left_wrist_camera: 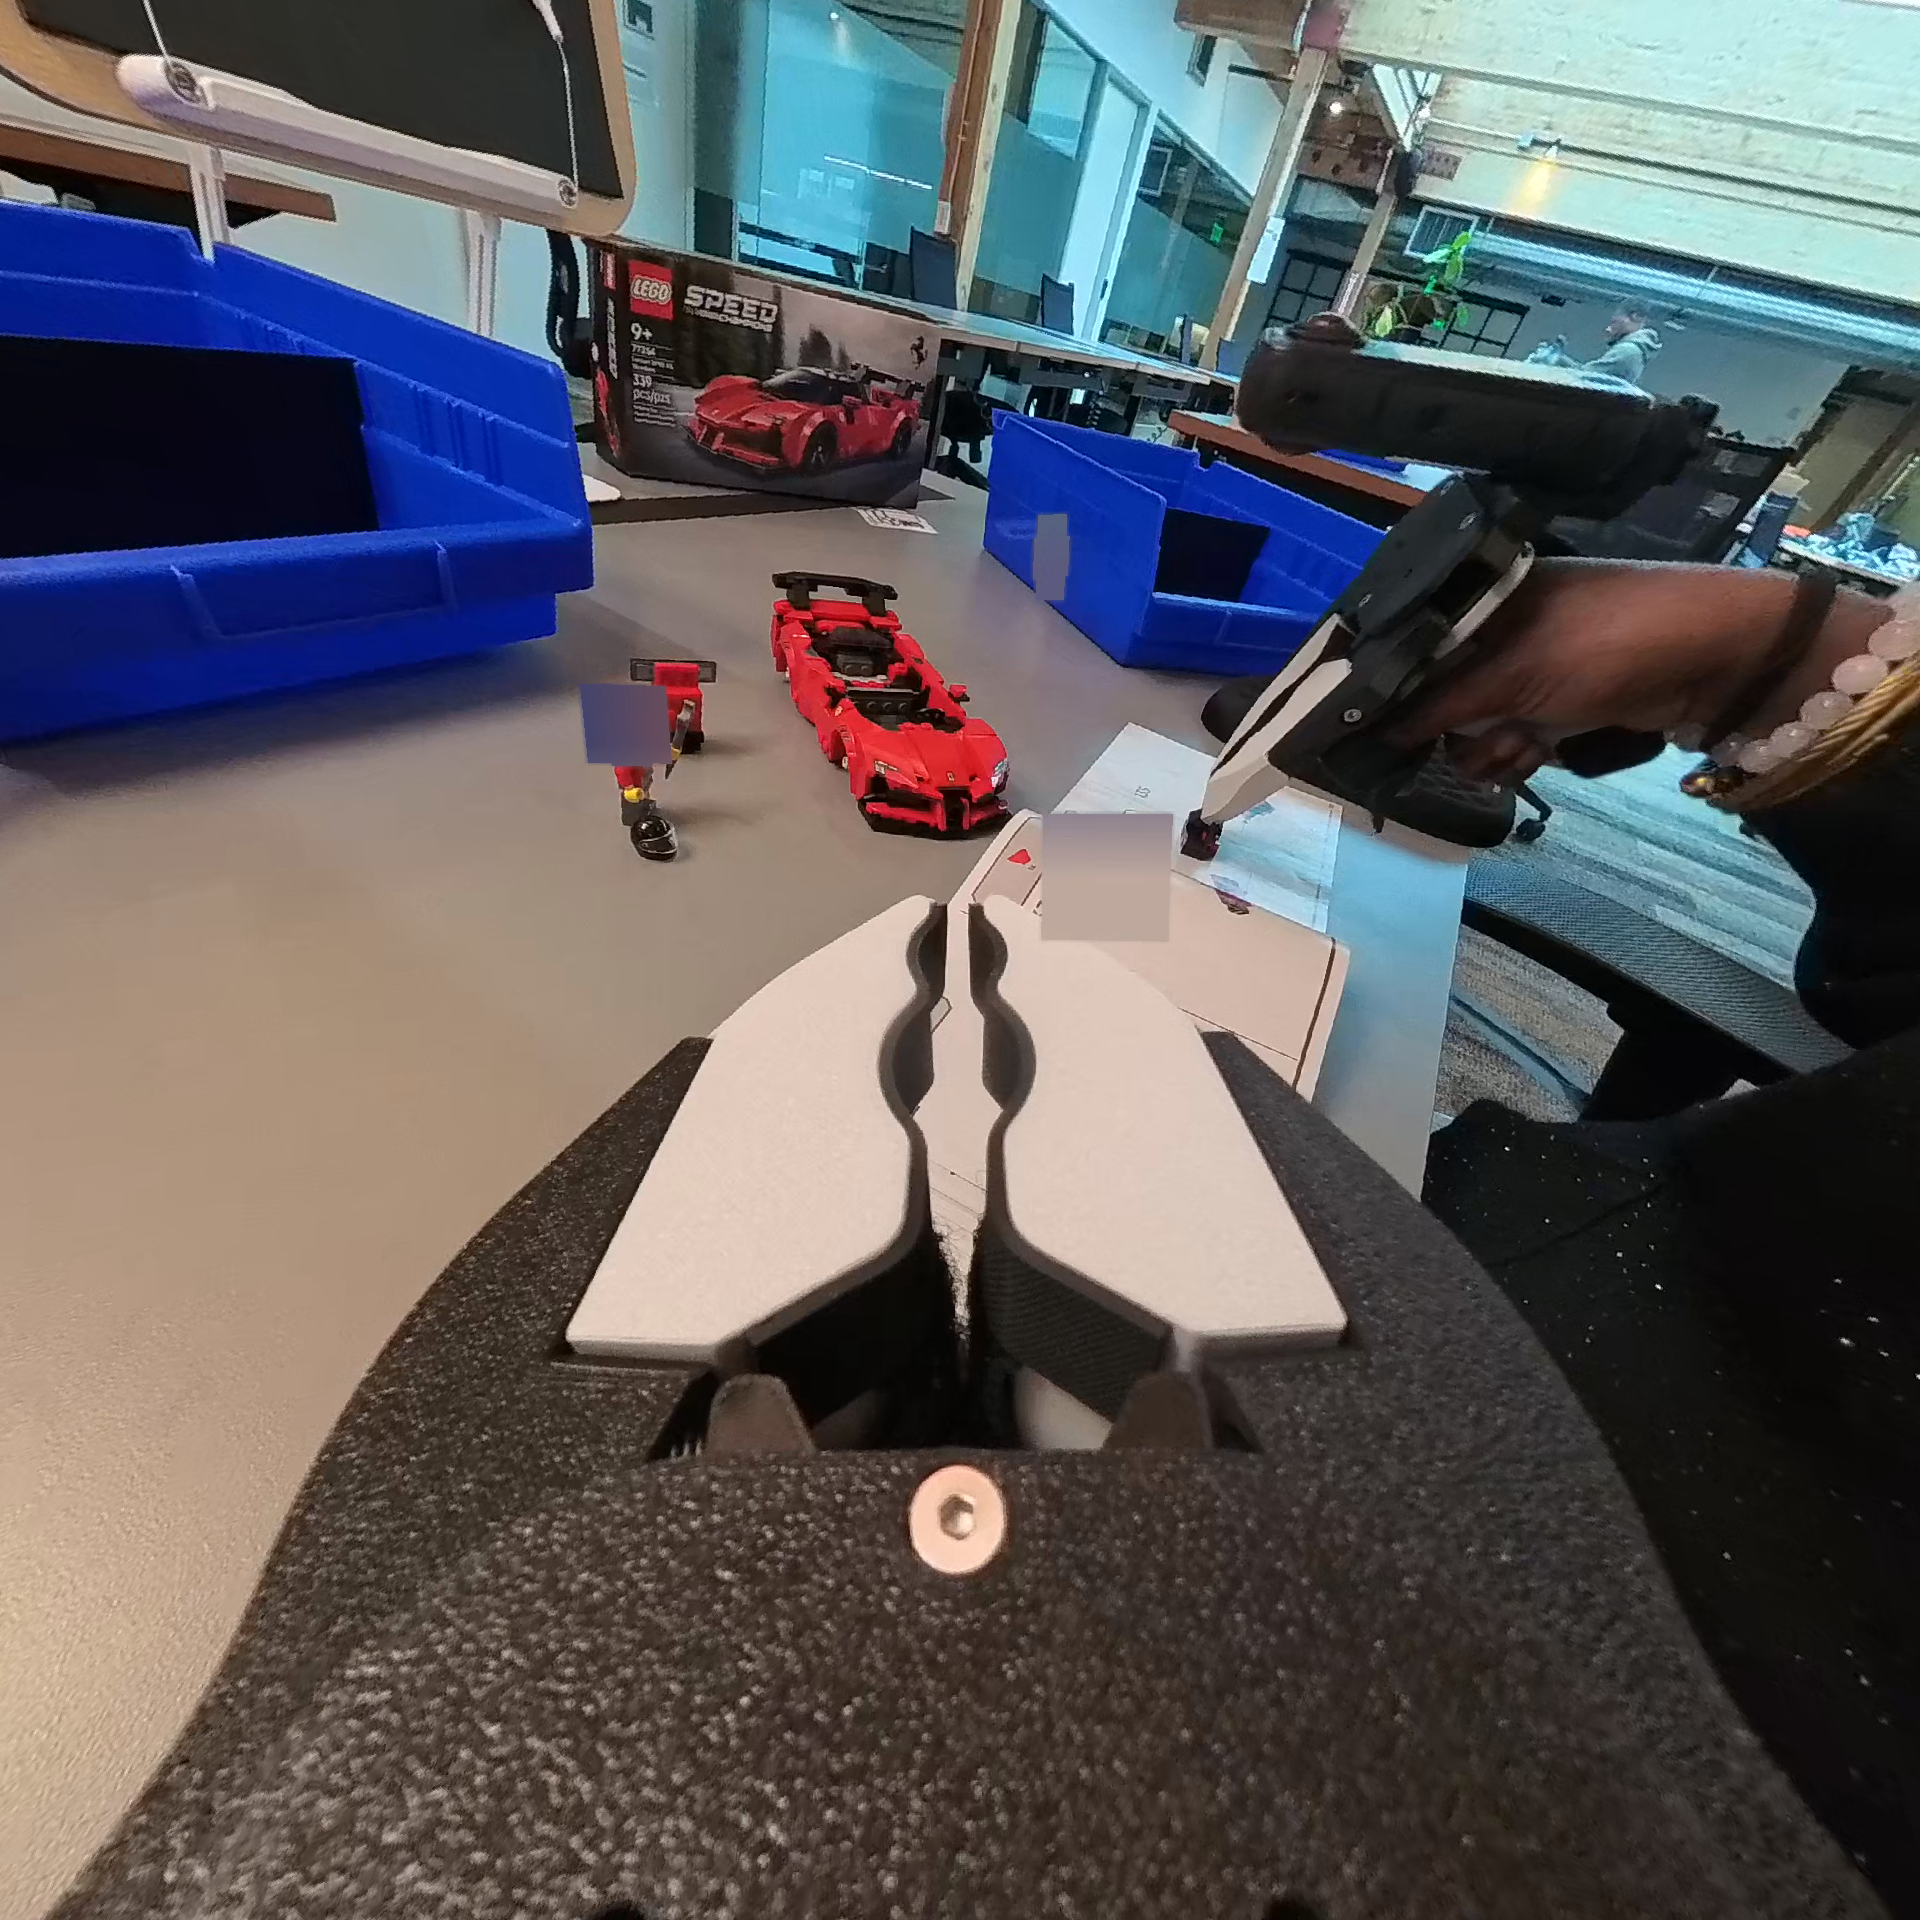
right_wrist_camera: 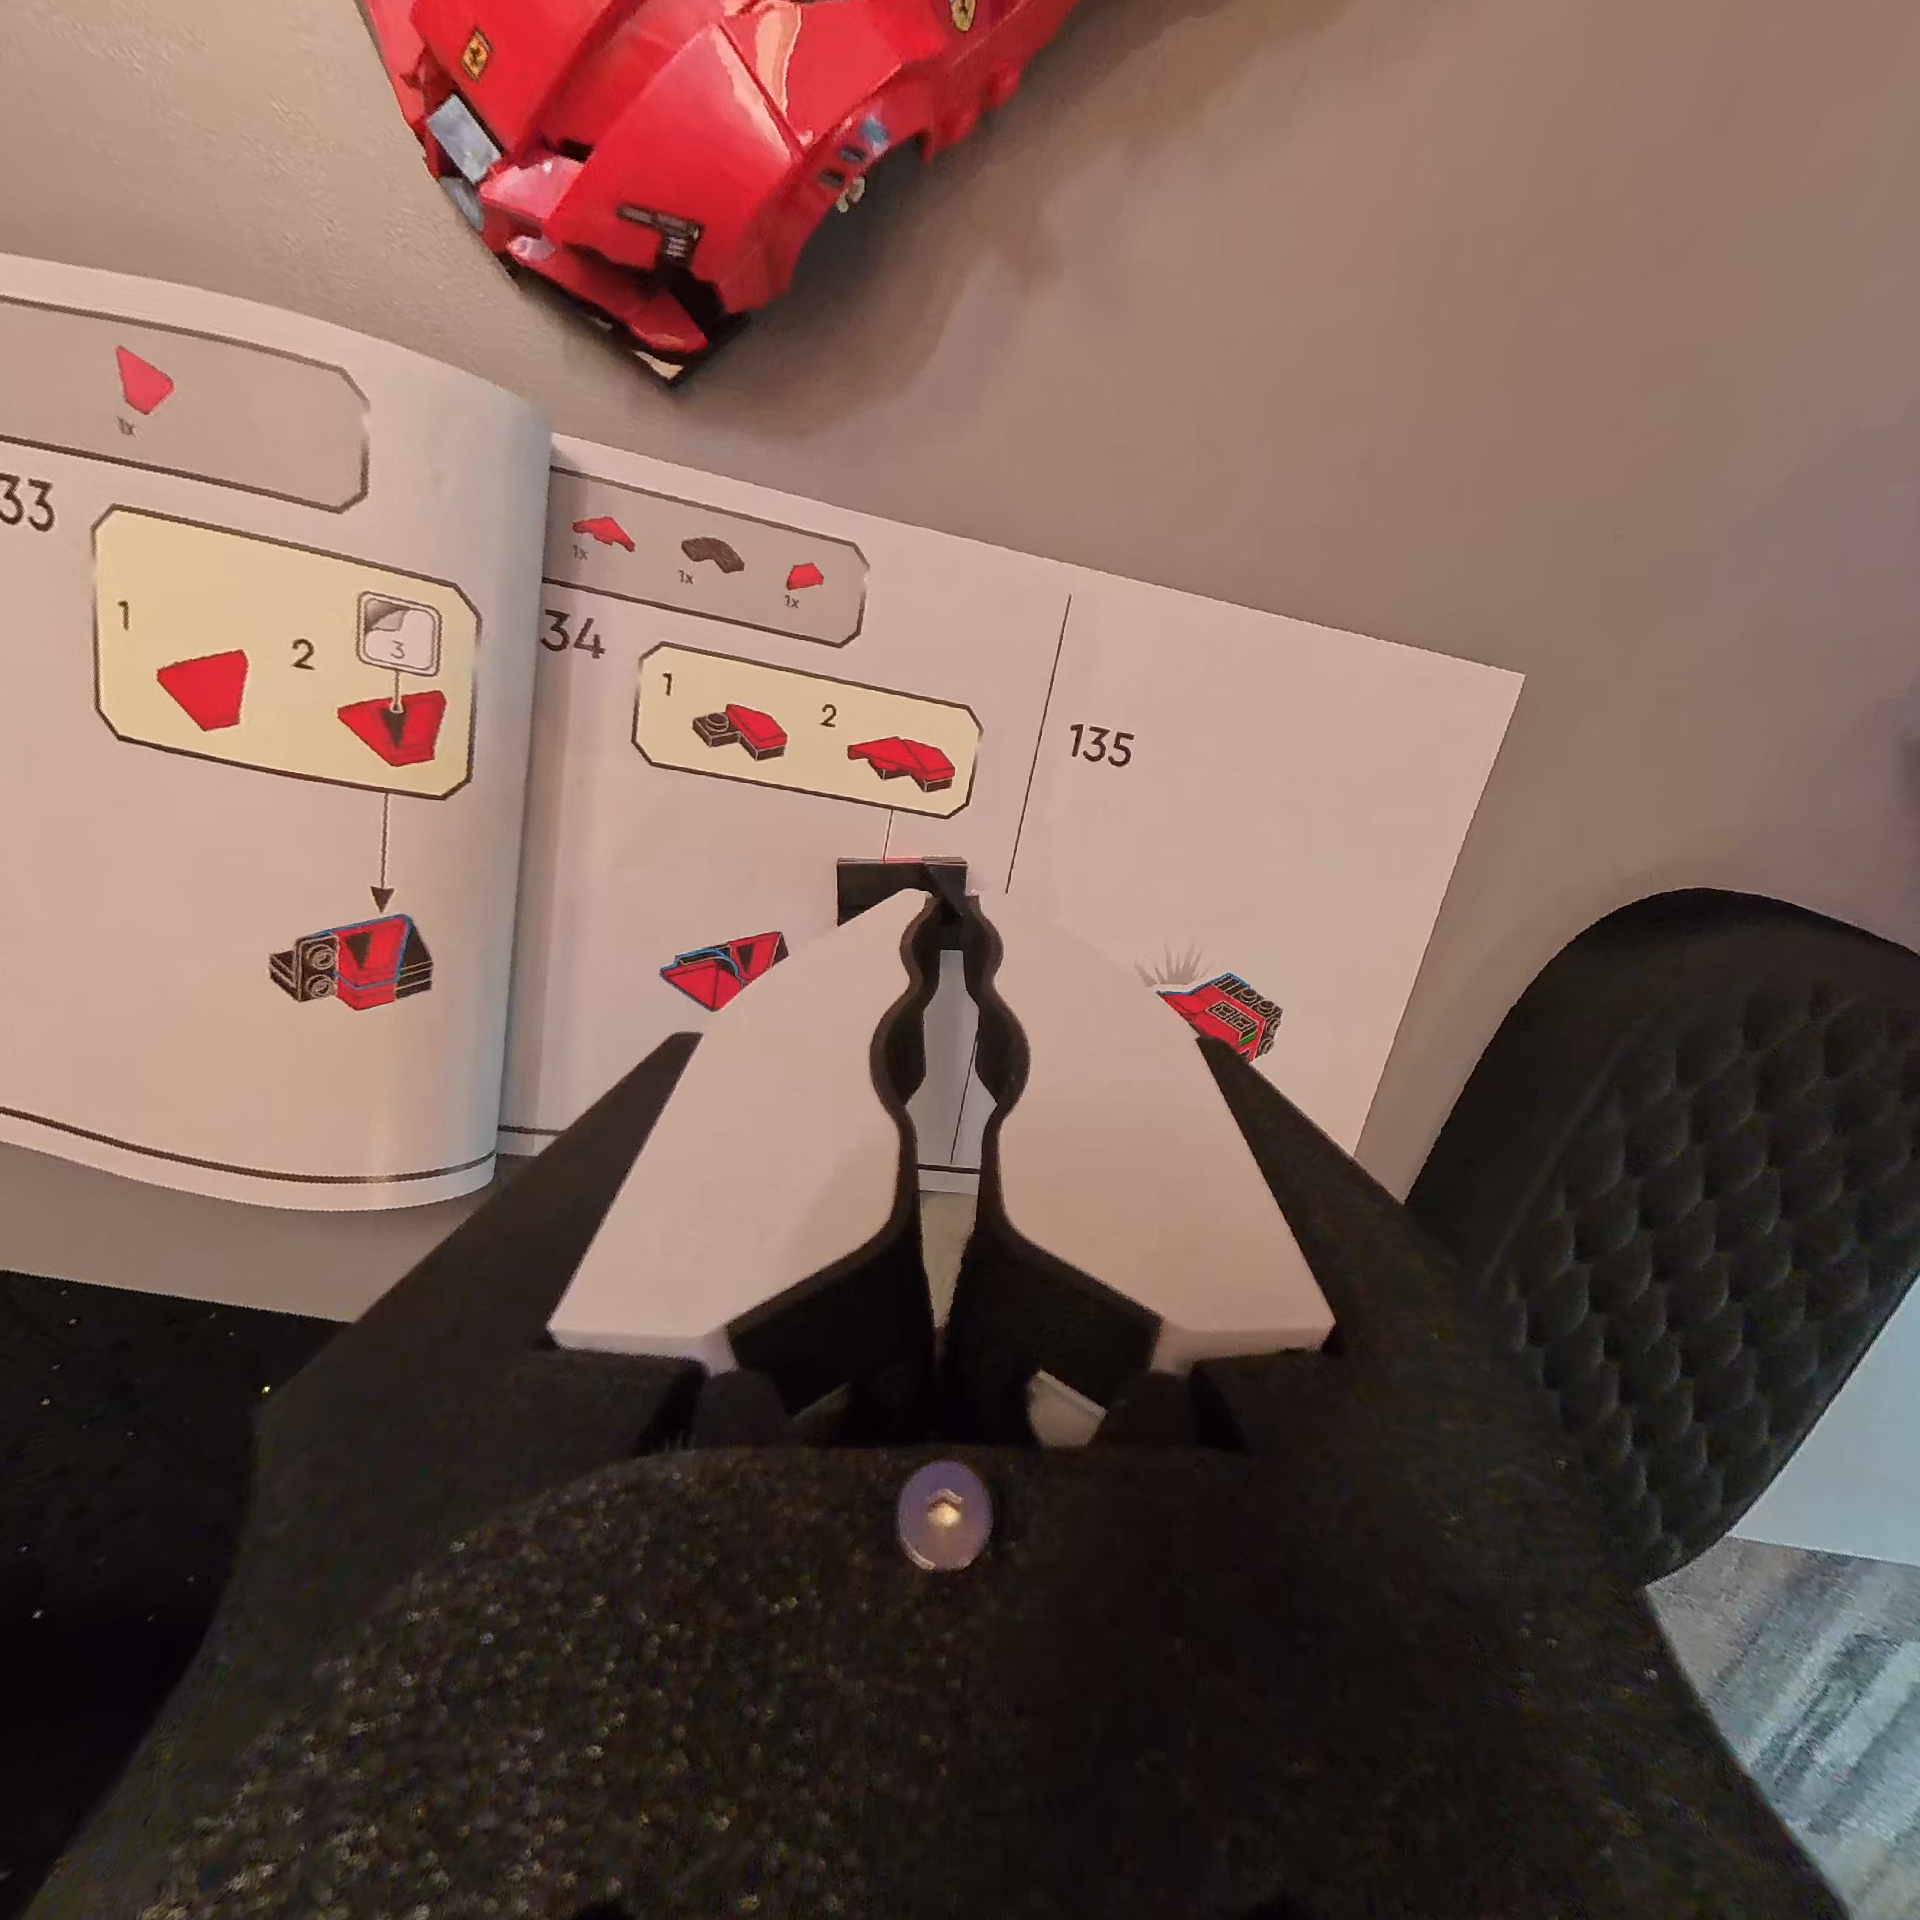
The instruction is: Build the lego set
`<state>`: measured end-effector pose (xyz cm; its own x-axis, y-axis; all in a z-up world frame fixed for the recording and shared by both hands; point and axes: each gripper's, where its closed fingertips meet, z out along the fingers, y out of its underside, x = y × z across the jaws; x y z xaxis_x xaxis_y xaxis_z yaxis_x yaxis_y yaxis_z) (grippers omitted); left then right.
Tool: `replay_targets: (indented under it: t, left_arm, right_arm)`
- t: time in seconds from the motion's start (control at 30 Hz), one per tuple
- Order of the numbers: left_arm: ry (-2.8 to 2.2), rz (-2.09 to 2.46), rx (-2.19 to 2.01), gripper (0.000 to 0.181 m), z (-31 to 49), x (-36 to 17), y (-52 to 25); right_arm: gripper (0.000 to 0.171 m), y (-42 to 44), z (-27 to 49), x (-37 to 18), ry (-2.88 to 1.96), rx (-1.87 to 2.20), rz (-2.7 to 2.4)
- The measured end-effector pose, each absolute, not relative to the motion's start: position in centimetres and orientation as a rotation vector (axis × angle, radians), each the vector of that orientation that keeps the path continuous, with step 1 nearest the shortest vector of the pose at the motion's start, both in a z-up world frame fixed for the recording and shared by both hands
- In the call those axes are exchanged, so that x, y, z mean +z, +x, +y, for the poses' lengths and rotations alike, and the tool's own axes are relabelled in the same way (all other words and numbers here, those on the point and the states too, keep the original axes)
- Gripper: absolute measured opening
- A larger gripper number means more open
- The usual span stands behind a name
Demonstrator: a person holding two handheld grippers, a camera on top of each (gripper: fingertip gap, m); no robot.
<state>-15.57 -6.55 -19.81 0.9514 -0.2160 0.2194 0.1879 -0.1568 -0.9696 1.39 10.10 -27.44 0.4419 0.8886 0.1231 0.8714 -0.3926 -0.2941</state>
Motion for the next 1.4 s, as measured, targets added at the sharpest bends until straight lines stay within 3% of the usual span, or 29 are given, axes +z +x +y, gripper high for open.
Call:
replay_targets:
  t: [0.8, 1.0, 1.17, 1.27, 1.4]
  left_arm:
    - [-1.72, 0.034, -0.354, 0.003, -6.4, -20.1, -15.3]
    - [-1.715, 0.028, -0.361, 0.003, -6.5, -20.1, -15.4]
    - [-1.735, 0.056, -0.356, 0.004, -6.4, -20.3, -15.1]
    - [-1.739, 0.089, -0.357, 0.004, -6.4, -20.3, -14.7]
    - [-1.745, 0.167, -0.318, 0.005, -6.5, -20.1, -14.2]
  right_arm:
    - [0.006, 1.3, 10.2, -27.7, -2.402, 0.234, -1.586]
    - [0.025, 0.9, 10.3, -27.6, -2.367, 0.363, -1.582]
    - [0.027, 1.3, 10.5, -26.7, -2.342, 0.493, -1.612]
    - [0.028, 1.5, 10.5, -25.7, -2.197, 0.575, -1.756]
    - [0.029, 1.1, 9.6, -23.3, -1.548, 0.75, -2.155]
